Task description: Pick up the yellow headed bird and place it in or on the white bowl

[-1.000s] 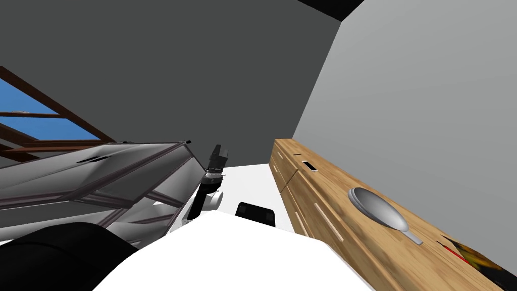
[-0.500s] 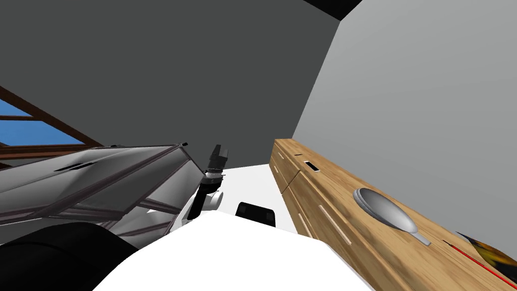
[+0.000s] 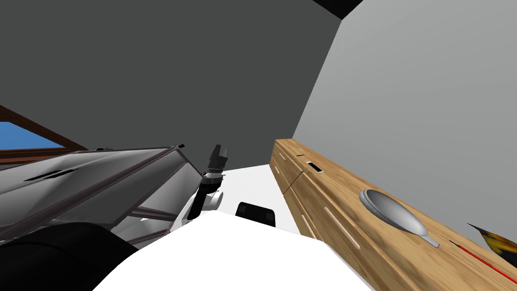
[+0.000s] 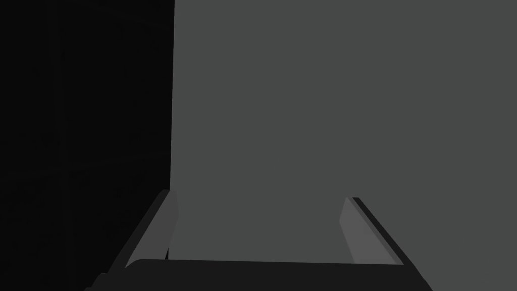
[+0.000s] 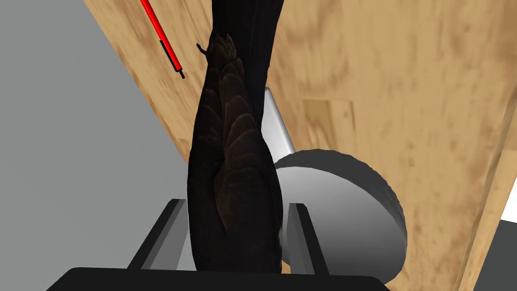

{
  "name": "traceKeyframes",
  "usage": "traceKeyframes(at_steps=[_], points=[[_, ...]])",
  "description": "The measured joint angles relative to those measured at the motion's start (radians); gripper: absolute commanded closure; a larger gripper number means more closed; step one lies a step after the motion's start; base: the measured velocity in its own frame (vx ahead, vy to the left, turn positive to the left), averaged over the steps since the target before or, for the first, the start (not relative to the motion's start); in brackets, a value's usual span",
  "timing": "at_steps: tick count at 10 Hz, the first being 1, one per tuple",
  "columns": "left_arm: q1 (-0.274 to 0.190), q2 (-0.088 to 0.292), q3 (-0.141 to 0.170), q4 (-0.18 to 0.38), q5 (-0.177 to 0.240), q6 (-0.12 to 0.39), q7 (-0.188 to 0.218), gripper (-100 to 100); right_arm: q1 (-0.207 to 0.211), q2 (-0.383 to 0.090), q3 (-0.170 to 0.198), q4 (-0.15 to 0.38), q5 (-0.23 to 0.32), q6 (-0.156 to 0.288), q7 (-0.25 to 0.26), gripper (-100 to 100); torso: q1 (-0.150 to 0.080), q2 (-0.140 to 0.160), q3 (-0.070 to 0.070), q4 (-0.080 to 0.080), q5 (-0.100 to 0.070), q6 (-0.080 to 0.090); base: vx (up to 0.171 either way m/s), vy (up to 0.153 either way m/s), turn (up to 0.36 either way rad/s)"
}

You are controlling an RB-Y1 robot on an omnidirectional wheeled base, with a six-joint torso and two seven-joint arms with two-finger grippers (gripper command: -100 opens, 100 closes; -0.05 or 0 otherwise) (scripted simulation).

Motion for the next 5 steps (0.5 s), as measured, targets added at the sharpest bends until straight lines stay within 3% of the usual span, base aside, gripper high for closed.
traceKeyframes(at_steps=[1, 3, 4, 5], points=[[0.0, 0.0, 0.0, 0.0, 0.0, 0.0, 0.0, 0, 0.034, -0.019, -0.014, -0.016, -0.037, 0.004, -0.005, 100, 0.0, -0.003, -0.001, 0.0, 0.0, 0.0, 0.087, 0.063, -0.028], [0.0, 0.0, 0.0, 0.0, 0.0, 0.0, 0.0, 0, -0.005, -0.016, -0.006, -0.003, -0.012, -0.003, -0.026, 100, -0.002, -0.002, -0.001, -0.001, -0.001, -0.001, 0.057, 0.015, 0.036], [0.0, 0.0, 0.0, 0.0, 0.0, 0.0, 0.0, 0, 0.049, -0.041, -0.026, -0.047, -0.051, 0.007, -0.022, 100, -0.003, -0.005, -0.003, -0.001, -0.001, -0.004, 0.082, -0.008, 0.078], [0.0, 0.0, 0.0, 0.0, 0.0, 0.0, 0.0, 0, 0.027, -0.039, -0.023, -0.048, -0.03, 0.003, -0.029, 100, -0.005, -0.006, -0.004, -0.002, -0.001, -0.003, 0.044, -0.007, 0.019]])
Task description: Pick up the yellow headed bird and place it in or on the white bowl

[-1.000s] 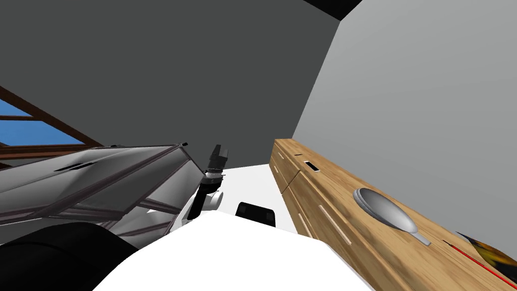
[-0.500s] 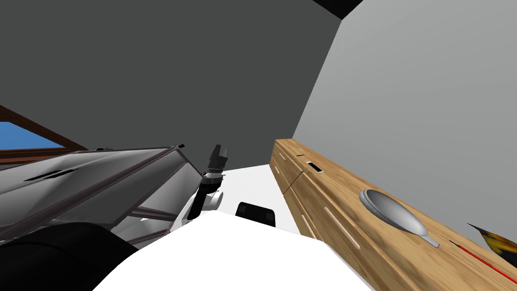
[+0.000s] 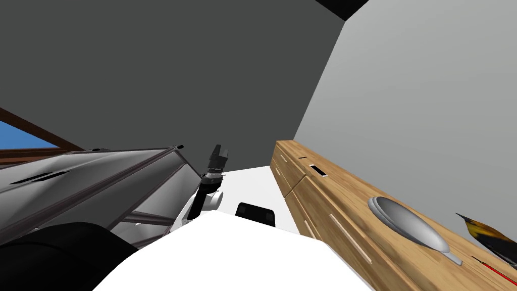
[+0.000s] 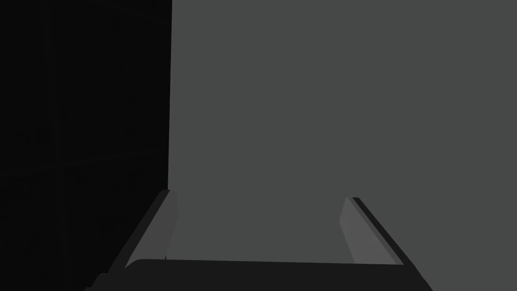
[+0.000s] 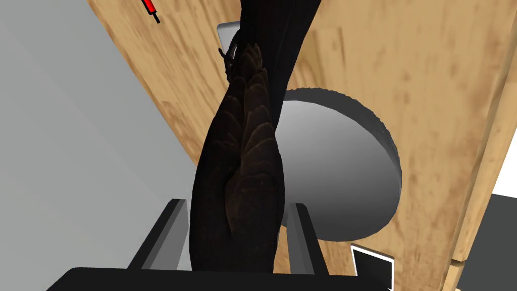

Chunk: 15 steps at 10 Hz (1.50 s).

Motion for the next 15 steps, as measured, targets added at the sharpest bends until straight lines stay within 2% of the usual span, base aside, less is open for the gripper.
traceKeyframes(at_steps=[1, 3, 4, 7, 8, 9, 10, 14, 15], points=[[0.0, 0.0, 0.0, 0.0, 0.0, 0.0, 0.0, 0, -0.024, 0.002, 0.005, 0.007, 0.022, -0.008, -0.009, 100, 0.0, 0.002, 0.001, 0.0, 0.0, 0.001, 0.04, -0.033, 0.057], [0.0, 0.0, 0.0, 0.0, 0.0, 0.0, 0.0, 0, -0.046, -0.001, 0.002, -0.023, 0.066, -0.01, -0.017, 100, -0.003, 0.0, 0.0, -0.001, -0.001, -0.002, 0.066, -0.064, 0.113], [0.0, 0.0, 0.0, 0.0, 0.0, 0.0, 0.0, 0, -0.007, -0.023, -0.011, -0.064, 0.039, 0.001, -0.012, 100, -0.004, -0.001, -0.001, -0.001, 0.0, -0.002, 0.045, -0.045, 0.049], [0.0, 0.0, 0.0, 0.0, 0.0, 0.0, 0.0, 0, -0.036, -0.016, -0.014, -0.079, 0.084, -0.004, -0.015, 100, -0.002, 0.002, 0.0, -0.001, 0.0, -0.002, 0.037, -0.043, 0.075], [0.0, 0.0, 0.0, 0.0, 0.0, 0.0, 0.0, 0, -0.005, -0.031, -0.024, -0.109, 0.062, 0.004, -0.006, 100, -0.002, 0.0, -0.001, -0.001, 0.0, -0.003, 0.029, -0.044, 0.058], [0.0, 0.0, 0.0, 0.0, 0.0, 0.0, 0.0, 0, -0.042, -0.018, -0.021, -0.108, 0.106, 0.002, -0.016, 100, -0.002, 0.001, 0.0, -0.001, 0.0, -0.002, 0.01, -0.016, 0.015], [0.0, 0.0, 0.0, 0.0, 0.0, 0.0, 0.0, 0, -0.048, -0.017, -0.021, -0.107, 0.113, 0.001, -0.019, -100, -0.001, 0.003, 0.001, -0.001, 0.001, -0.001, 0.0, 0.0, 0.0], [0.0, 0.0, 0.0, 0.0, 0.0, 0.0, 0.0, 0, -0.047, -0.017, -0.021, -0.107, 0.112, 0.001, -0.019, -100, 0.001, 0.005, 0.002, 0.0, 0.001, 0.0, 0.0, 0.0, 0.0], [0.0, 0.0, 0.0, 0.0, 0.0, 0.0, 0.0, 0, -0.047, -0.017, -0.021, -0.107, 0.112, 0.001, -0.019, 0, 0.001, 0.005, 0.002, 0.0, 0.001, 0.0, 0.0, 0.0, 0.0]])
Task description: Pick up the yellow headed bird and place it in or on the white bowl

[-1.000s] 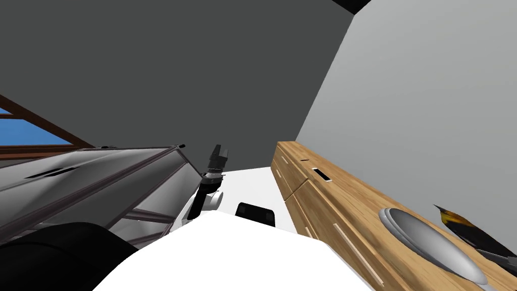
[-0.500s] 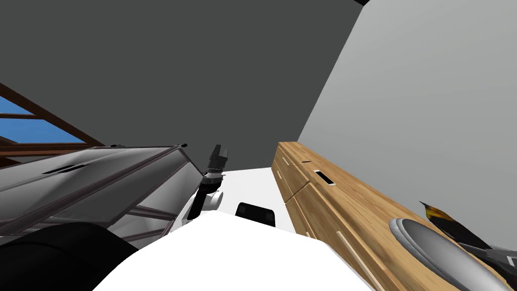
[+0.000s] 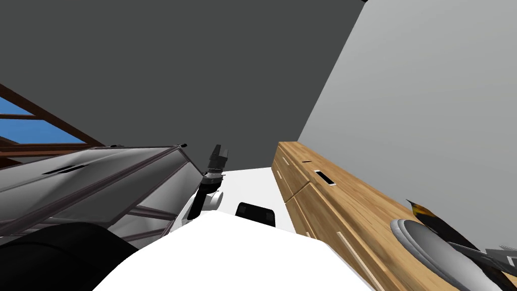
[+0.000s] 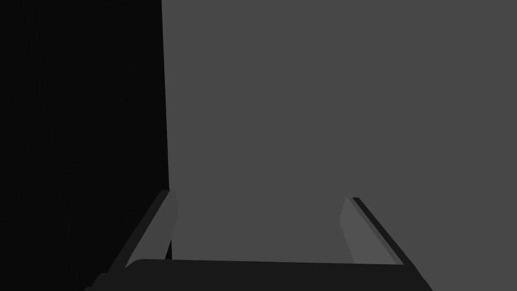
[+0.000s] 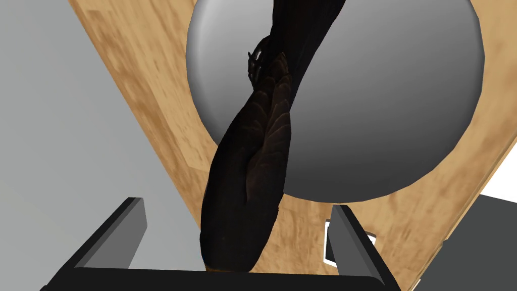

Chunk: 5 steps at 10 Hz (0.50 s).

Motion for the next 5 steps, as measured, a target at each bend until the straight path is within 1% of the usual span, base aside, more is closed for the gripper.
traceKeyframes(at_steps=[1, 2, 3, 4, 5], points=[[0.0, 0.0, 0.0, 0.0, 0.0, 0.0, 0.0, 0, 0.0, 0.0, 0.0, 0.0, 0.0, 0.0, 0.0, -100, 0.0, 0.0, 0.0, 0.0, 0.0, 0.0, -0.083, 0.011, 0.177], [0.0, 0.0, 0.0, 0.0, 0.0, 0.0, 0.0, 0, 0.012, -0.017, 0.003, 0.0, -0.01, -0.002, -0.016, -100, 0.001, 0.003, 0.002, 0.0, 0.0, -0.001, -0.141, -0.035, 0.186], [0.0, 0.0, 0.0, 0.0, 0.0, 0.0, 0.0, 0, -0.006, -0.025, 0.009, 0.01, 0.012, -0.01, -0.049, -100, -0.001, 0.007, 0.004, 0.001, 0.0, 0.0, -0.136, -0.045, 0.109], [0.0, 0.0, 0.0, 0.0, 0.0, 0.0, 0.0, 0, -0.004, -0.037, 0.012, 0.013, 0.015, -0.015, -0.076, -100, -0.002, 0.008, 0.005, 0.002, 0.0, 0.0, -0.081, -0.031, 0.029], [0.0, 0.0, 0.0, 0.0, 0.0, 0.0, 0.0, 0, 0.016, -0.049, 0.013, 0.008, -0.009, -0.014, -0.08, -100, -0.002, 0.006, 0.004, 0.002, -0.001, 0.001, -0.11, -0.026, 0.177]])
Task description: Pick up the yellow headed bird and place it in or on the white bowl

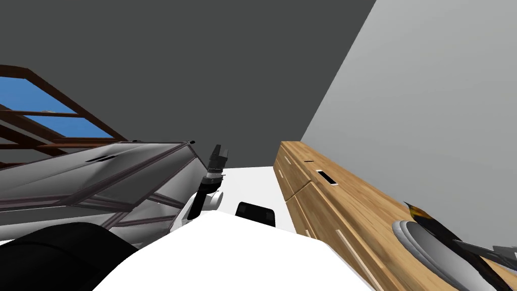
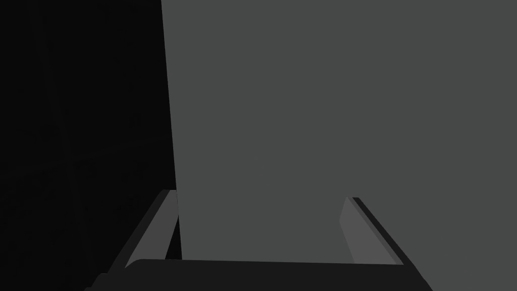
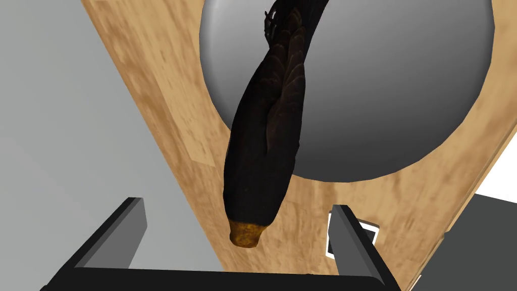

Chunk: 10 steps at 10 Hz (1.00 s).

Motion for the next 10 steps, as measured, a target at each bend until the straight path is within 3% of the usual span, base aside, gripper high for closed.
traceKeyframes(at_steps=[1, 3, 4, 5, 6, 7, 8, 10], points=[[0.0, 0.0, 0.0, 0.0, 0.0, 0.0, 0.0, 0, -0.006, -0.009, 0.0, 0.009, 0.017, -0.007, -0.025, -100, 0.0, 0.001, 0.0, 0.0, 0.0, -0.001, -0.099, -0.024, 0.097], [0.0, 0.0, 0.0, 0.0, 0.0, 0.0, 0.0, 0, 0.014, -0.028, 0.004, 0.001, -0.01, -0.005, -0.041, -100, 0.001, -0.003, -0.001, -0.001, 0.0, 0.0, -0.051, -0.013, 0.065], [0.0, 0.0, 0.0, 0.0, 0.0, 0.0, 0.0, 0, 0.011, -0.033, -0.001, 0.01, 0.012, -0.01, -0.065, -100, 0.001, -0.002, -0.002, -0.001, 0.0, -0.001, -0.088, -0.019, 0.102], [0.0, 0.0, 0.0, 0.0, 0.0, 0.0, 0.0, 0, 0.021, -0.047, 0.003, 0.008, -0.003, -0.012, -0.079, -100, 0.001, -0.002, -0.001, -0.001, 0.0, 0.0, -0.092, -0.017, 0.065], [0.0, 0.0, 0.0, 0.0, 0.0, 0.0, 0.0, 0, 0.042, -0.072, 0.025, 0.001, -0.055, -0.01, -0.077, -100, 0.001, -0.001, -0.001, 0.0, 0.0, 0.0, -0.098, -0.017, 0.11], [0.0, 0.0, 0.0, 0.0, 0.0, 0.0, 0.0, 0, 0.046, -0.078, 0.012, 0.003, -0.036, -0.012, -0.1, -100, 0.001, -0.001, 0.0, 0.0, 0.0, -0.001, -0.042, -0.01, 0.026], [0.0, 0.0, 0.0, 0.0, 0.0, 0.0, 0.0, 0, 0.046, -0.078, 0.009, 0.004, -0.031, -0.013, -0.107, 0, 0.001, -0.003, -0.002, -0.001, 0.0, 0.0, -0.007, -0.001, -0.006], [0.0, 0.0, 0.0, 0.0, 0.0, 0.0, 0.0, 0, 0.046, -0.078, 0.01, 0.004, -0.032, -0.012, -0.106, 0, 0.001, -0.006, -0.003, -0.001, 0.0, 0.0, 0.0, 0.0, 0.0]])
